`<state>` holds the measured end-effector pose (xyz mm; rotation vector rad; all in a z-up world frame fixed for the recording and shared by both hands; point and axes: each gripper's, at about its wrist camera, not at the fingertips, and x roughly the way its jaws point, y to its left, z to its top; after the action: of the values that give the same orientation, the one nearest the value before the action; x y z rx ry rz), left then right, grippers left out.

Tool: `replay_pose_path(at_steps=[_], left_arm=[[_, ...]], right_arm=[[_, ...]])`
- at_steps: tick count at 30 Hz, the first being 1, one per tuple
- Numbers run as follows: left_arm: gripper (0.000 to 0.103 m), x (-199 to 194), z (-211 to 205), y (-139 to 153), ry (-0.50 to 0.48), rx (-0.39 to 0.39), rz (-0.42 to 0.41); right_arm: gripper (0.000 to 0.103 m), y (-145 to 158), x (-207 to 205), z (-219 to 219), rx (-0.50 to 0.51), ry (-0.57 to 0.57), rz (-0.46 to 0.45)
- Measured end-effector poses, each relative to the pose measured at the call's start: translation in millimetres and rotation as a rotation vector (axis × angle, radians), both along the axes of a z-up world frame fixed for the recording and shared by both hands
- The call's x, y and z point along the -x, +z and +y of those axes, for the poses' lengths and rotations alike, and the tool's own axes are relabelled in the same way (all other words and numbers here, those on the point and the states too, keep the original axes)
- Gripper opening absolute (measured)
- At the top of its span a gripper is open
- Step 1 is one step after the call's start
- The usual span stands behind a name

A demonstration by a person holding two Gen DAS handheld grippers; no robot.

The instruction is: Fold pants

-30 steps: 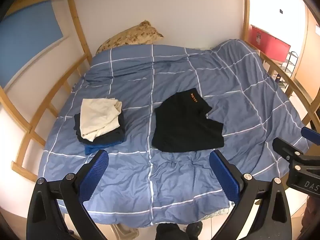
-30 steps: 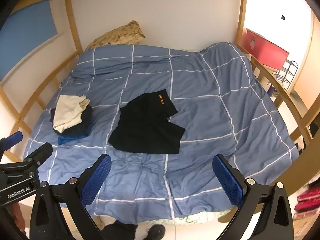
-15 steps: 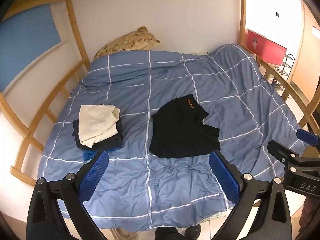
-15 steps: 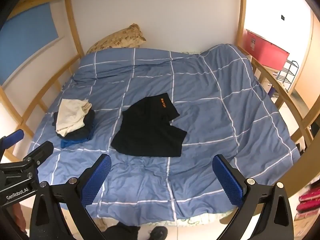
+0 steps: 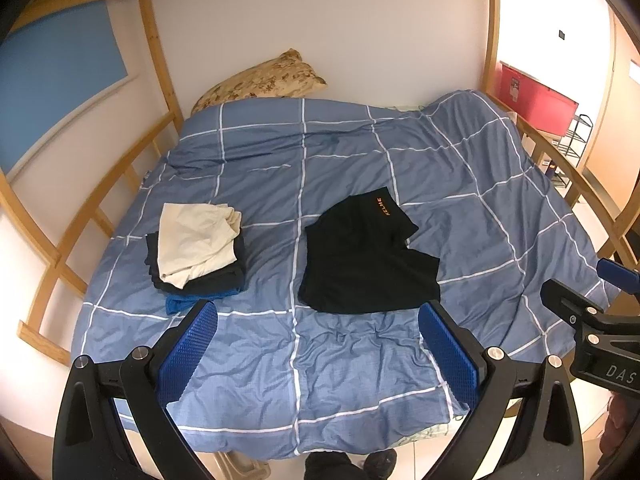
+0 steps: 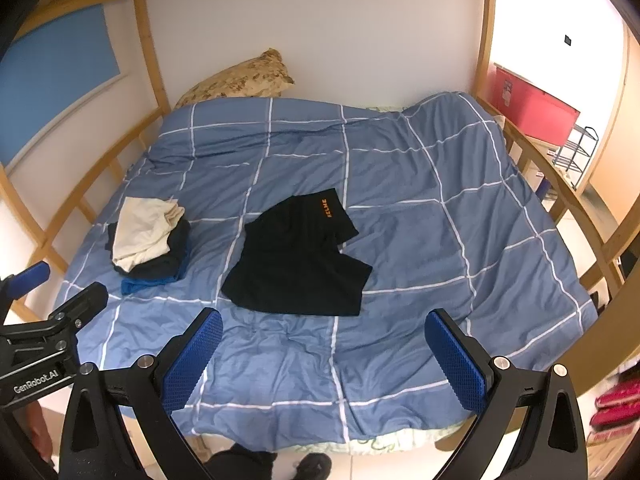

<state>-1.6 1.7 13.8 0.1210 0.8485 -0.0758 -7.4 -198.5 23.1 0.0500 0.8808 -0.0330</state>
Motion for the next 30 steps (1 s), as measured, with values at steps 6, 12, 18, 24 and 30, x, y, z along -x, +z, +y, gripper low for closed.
replay_pose_path(at_steps=[6,12,18,24,30], left_arm=[[0.102,2.1,1.2,1.3,0.006,-0.003,-0.002],[0.102,2.3,2.2,2.0,0.011,-0.004,-0.003],[0.102,3.9,5.5,5.8,0.014,-0.004,-0.009],[0.102,3.3,6.1,7.4,0.015,0.001,-0.011],[0.102,3.0,6.3,8.4,0.015,0.001,-0.011]], right_arm=[[0.102,1.2,-0.6,0.9,-0.001,-0.001,-0.001],[0.102,3.3,-1.2,2.2,0.000,0.001,-0.004],[0.102,6.4,-3.2,6.5,0.003,0.006,-0.007],[0.102,4.5,-1.3,5.3,0.002,0.004,-0.009],[0.102,6.5,-2.0,6.9,0.002,0.007,-0.010]])
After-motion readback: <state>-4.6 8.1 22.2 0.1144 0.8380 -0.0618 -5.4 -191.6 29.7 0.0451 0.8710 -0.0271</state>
